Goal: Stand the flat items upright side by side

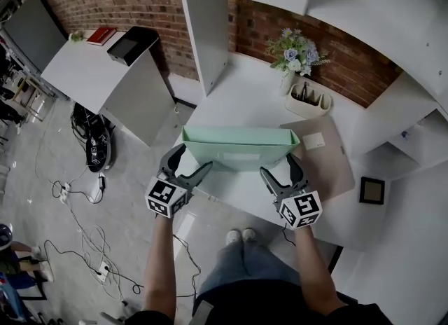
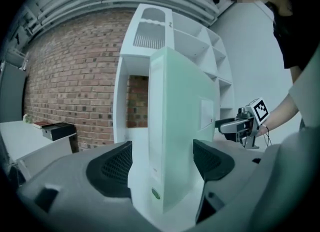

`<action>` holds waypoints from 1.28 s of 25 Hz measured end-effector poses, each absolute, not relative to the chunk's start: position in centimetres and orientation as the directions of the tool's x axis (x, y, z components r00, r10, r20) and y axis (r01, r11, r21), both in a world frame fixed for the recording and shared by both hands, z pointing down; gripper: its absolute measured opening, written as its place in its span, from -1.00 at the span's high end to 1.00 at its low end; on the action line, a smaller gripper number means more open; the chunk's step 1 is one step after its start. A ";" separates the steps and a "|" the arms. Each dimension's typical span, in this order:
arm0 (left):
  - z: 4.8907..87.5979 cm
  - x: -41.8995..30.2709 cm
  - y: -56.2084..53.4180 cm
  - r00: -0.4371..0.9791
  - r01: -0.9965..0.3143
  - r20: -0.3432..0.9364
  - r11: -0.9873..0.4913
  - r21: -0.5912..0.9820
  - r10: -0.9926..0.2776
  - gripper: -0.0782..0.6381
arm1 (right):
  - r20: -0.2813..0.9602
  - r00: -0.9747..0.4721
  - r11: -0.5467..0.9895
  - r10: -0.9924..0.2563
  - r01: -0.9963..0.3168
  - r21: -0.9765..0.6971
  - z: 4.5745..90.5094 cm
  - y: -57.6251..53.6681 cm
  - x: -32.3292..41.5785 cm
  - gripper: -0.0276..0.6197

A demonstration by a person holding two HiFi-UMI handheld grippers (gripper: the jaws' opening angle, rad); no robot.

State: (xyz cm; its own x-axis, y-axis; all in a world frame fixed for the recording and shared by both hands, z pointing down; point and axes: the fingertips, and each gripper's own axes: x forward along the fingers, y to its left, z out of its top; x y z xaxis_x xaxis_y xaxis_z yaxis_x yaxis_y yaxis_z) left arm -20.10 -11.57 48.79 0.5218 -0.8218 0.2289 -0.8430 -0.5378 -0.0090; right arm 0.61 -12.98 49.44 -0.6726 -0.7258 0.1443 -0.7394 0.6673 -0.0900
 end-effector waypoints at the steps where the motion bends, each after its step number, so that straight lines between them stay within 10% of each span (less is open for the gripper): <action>1: 48.8 -20.2 -11.8 0.547 -0.827 0.228 -0.562 -0.001 -0.806 -0.19 | 0.143 -0.673 0.666 -0.726 -0.739 -0.098 49.5 -13.0 0.6 -0.17; 32: 48.7 -14.6 -12.9 0.804 -0.566 0.221 -0.825 -0.001 -0.552 -0.15 | 0.189 -0.743 0.736 -0.643 -0.667 -0.118 50.4 -13.6 -0.9 -0.19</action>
State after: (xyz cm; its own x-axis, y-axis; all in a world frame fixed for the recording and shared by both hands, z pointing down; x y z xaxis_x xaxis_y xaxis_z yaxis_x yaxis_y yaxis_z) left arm -14.64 -12.93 48.70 0.8040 -0.5520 0.2209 -0.5659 -0.8245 -0.0008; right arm -0.87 -13.59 50.44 -0.7426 -0.6426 0.1889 -0.6668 0.7358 -0.1184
